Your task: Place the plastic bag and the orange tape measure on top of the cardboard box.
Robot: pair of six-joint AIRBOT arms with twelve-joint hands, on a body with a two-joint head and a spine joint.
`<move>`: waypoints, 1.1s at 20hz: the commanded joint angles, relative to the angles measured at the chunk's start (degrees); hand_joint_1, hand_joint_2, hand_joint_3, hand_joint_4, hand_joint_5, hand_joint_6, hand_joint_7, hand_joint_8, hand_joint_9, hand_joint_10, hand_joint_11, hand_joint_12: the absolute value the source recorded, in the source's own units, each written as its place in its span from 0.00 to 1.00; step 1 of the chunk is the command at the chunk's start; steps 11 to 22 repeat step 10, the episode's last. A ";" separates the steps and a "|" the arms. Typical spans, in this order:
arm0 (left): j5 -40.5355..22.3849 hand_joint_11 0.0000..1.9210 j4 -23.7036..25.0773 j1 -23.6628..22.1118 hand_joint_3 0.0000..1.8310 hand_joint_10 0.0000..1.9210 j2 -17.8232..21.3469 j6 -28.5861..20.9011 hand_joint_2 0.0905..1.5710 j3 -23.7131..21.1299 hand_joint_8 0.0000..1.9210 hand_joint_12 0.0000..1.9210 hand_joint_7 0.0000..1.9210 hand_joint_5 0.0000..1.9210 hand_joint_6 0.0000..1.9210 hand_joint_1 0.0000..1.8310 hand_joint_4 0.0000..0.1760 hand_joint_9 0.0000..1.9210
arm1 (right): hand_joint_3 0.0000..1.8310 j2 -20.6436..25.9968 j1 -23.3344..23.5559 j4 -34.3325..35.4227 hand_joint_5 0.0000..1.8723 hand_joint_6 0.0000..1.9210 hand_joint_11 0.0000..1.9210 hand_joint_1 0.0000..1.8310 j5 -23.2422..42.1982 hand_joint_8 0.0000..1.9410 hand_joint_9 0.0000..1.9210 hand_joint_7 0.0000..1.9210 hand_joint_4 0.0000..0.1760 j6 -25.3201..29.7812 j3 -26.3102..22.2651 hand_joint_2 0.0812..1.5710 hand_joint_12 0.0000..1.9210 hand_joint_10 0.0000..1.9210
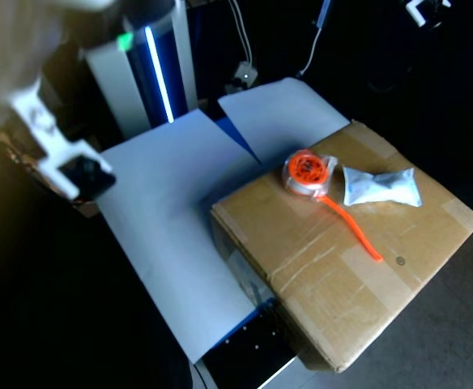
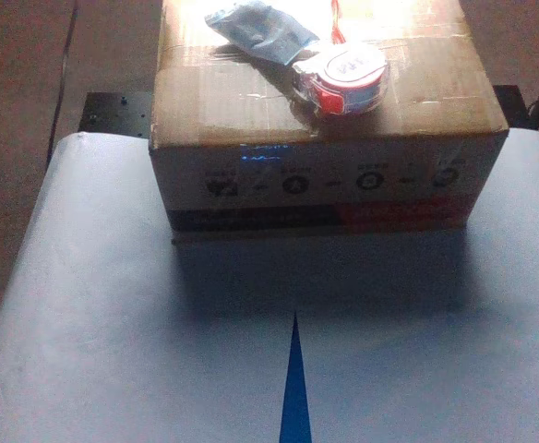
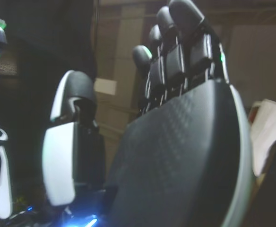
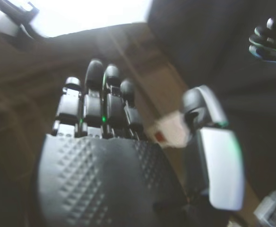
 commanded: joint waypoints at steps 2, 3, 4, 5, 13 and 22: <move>5.74 0.00 2.12 -0.39 0.00 0.17 0.31 0.84 0.84 -0.76 0.03 0.59 0.20 0.08 0.40 0.18 0.79 0.11 | 0.04 0.60 0.82 -4.88 0.00 0.00 0.00 0.09 -6.11 0.00 0.00 0.00 0.90 0.56 -0.75 0.95 0.29 0.00; 5.74 0.00 2.83 -0.39 0.00 0.21 0.40 2.23 0.85 -1.18 0.03 0.70 0.22 0.07 0.45 0.25 0.64 0.14 | 0.01 0.81 0.82 -6.09 0.04 0.02 0.00 0.20 -6.11 0.00 0.08 0.01 0.98 -2.57 -1.78 0.88 0.48 0.04; 5.74 0.00 3.56 -0.55 0.00 0.54 0.26 4.20 0.86 -1.87 0.39 0.82 0.25 0.29 0.85 0.45 0.53 0.14 | 0.00 1.74 0.79 -6.69 0.02 0.35 0.00 0.31 -6.11 0.01 0.11 0.13 1.00 -5.09 -3.41 0.79 0.71 0.14; 5.74 0.00 4.22 -1.15 0.00 0.60 0.22 5.49 0.88 -3.03 0.58 0.84 0.18 0.27 0.89 0.43 0.52 0.13 | 0.00 2.92 0.54 -7.49 0.00 0.40 0.00 0.31 -6.10 0.01 0.10 0.13 1.00 -5.29 -4.85 0.79 0.71 0.16; 5.74 0.00 0.33 3.16 0.00 0.60 -0.36 -11.27 0.88 -3.33 0.60 0.84 0.17 0.27 0.89 0.43 0.53 0.13 | 0.00 4.34 -2.73 -3.76 0.00 0.40 0.00 0.31 -6.11 0.01 0.10 0.13 1.00 -2.85 -7.29 0.79 0.71 0.17; 5.74 0.00 0.33 3.16 0.00 0.60 -0.36 -11.27 0.88 -3.33 0.60 0.84 0.17 0.27 0.89 0.43 0.53 0.13 | 0.00 4.34 -2.73 -3.76 0.00 0.40 0.00 0.31 -6.11 0.01 0.10 0.13 1.00 -2.85 -7.29 0.79 0.71 0.17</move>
